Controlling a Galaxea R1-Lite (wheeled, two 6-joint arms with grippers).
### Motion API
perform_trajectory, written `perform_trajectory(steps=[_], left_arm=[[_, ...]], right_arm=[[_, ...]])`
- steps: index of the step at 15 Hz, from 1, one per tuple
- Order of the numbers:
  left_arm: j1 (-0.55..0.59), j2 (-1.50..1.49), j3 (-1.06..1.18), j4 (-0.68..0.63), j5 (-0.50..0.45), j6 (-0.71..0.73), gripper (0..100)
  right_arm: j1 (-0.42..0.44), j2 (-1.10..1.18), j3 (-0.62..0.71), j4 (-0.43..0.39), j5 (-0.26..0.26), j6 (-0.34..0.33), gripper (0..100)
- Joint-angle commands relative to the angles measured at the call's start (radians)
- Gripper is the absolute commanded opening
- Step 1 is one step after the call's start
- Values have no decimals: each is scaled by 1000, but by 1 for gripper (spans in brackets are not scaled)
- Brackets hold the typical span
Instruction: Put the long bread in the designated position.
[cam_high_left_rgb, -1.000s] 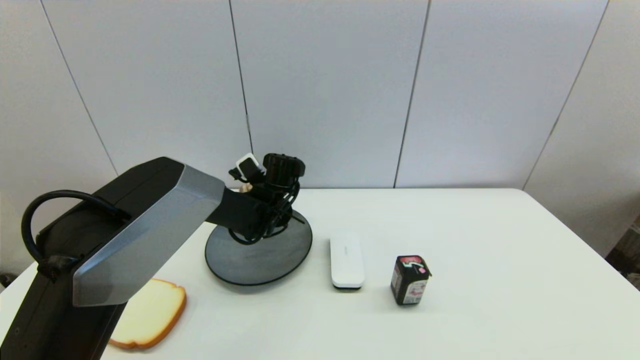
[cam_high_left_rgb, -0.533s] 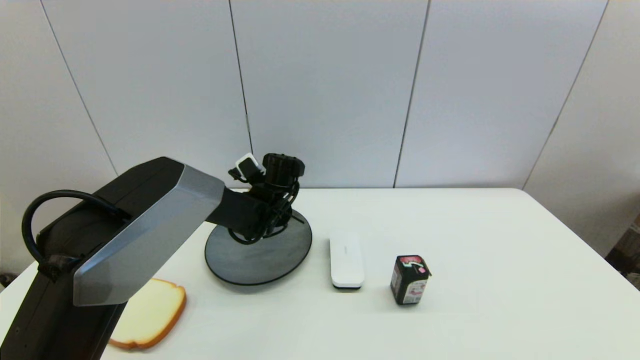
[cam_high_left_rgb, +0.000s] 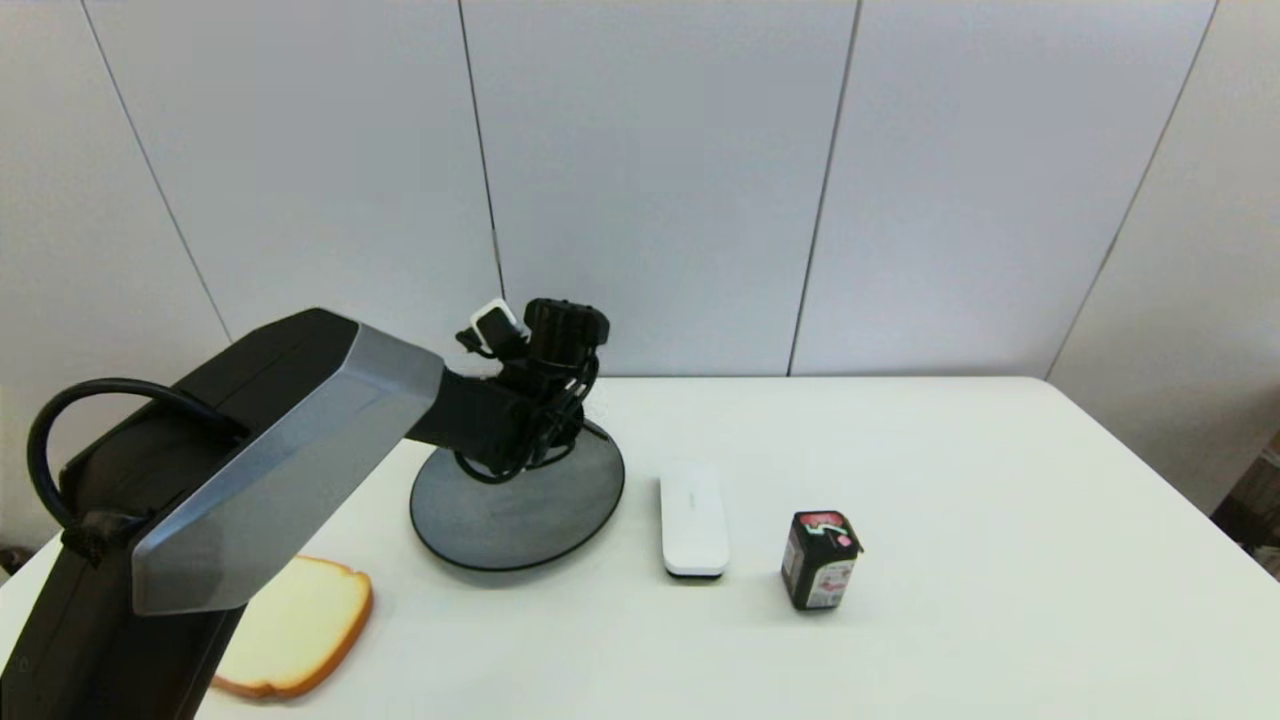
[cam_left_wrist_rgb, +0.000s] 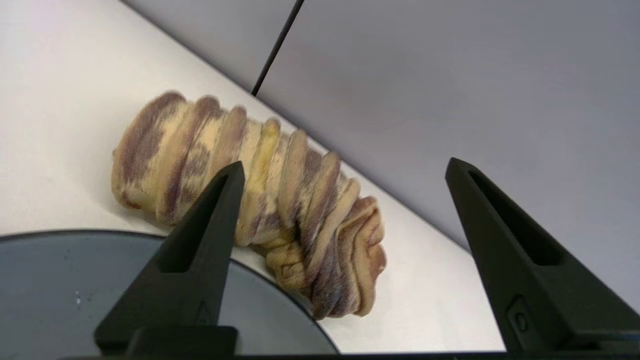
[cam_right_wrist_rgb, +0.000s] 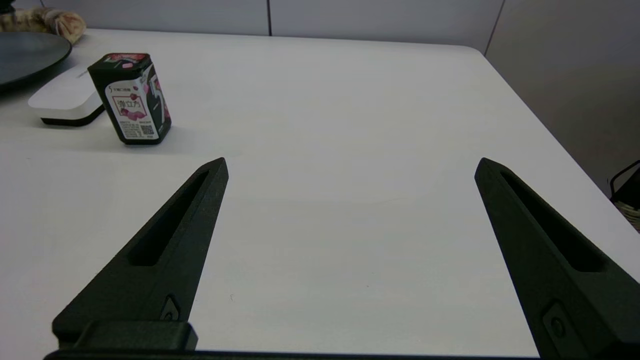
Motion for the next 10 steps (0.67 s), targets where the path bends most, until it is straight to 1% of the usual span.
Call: perform_trajectory(steps=[1, 4, 8, 10], left_arm=[[0, -65, 10, 1, 4, -1, 100], [0, -116, 36, -1, 8, -3, 100], [3, -248, 166, -1, 73, -12, 100], [6, -331, 211, 7, 71, -1, 100]], right_arm=[[0, 1, 0, 0, 0, -1, 100], [0, 1, -2, 0, 0, -1, 100], [0, 1, -2, 0, 2, -1, 100], [0, 1, 0, 0, 0, -1, 100]])
